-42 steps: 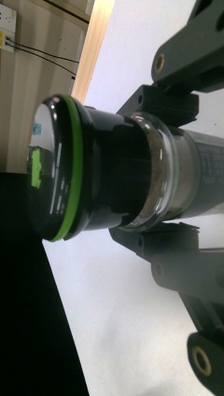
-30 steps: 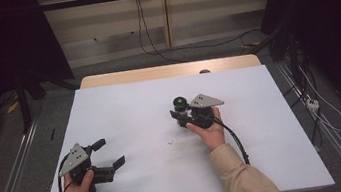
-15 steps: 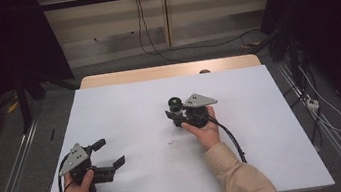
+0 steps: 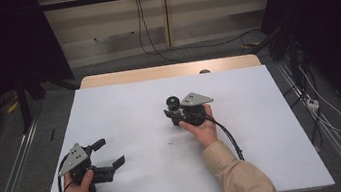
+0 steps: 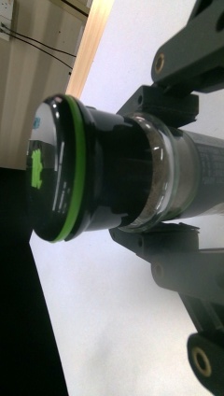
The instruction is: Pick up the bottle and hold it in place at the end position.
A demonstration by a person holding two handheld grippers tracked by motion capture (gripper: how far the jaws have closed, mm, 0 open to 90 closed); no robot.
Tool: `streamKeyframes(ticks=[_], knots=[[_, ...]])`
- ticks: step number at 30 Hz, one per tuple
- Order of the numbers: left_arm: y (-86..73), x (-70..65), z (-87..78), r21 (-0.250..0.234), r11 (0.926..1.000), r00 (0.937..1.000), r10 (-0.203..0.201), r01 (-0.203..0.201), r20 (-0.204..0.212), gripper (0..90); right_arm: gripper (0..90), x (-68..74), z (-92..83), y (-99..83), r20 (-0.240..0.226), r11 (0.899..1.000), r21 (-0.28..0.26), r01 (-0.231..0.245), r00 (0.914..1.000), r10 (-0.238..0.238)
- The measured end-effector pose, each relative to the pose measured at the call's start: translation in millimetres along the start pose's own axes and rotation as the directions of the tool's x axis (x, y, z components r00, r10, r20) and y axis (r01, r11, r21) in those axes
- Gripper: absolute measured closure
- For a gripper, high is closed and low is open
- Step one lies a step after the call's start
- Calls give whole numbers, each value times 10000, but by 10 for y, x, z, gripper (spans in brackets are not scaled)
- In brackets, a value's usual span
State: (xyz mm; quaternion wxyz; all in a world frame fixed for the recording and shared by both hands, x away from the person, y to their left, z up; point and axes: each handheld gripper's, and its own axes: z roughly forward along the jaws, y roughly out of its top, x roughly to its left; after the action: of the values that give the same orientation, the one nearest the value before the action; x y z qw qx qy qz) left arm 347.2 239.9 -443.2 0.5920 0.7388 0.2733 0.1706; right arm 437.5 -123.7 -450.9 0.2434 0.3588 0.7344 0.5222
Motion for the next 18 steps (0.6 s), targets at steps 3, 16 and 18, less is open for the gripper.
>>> streamKeyframes(ticks=[3, 16, 18], knots=[[0, 2, 0, 6, 10000, 10000, 2, -2, -8, 31, 500, -3, 14, -15, -38, 10000, 8, -32, 10000, 32], [3, -5, -11, -66, 10000, 10000, -53, 53, -5, 31, 500, 22, 73, -62, -44, 10000, 31, -86, 10000, 86], [4, -3, -12, -55, 10000, 10000, -15, 14, -6, 31, 500, 30, 83, -64, -74, 10000, 1, -76, 9999, 76]])
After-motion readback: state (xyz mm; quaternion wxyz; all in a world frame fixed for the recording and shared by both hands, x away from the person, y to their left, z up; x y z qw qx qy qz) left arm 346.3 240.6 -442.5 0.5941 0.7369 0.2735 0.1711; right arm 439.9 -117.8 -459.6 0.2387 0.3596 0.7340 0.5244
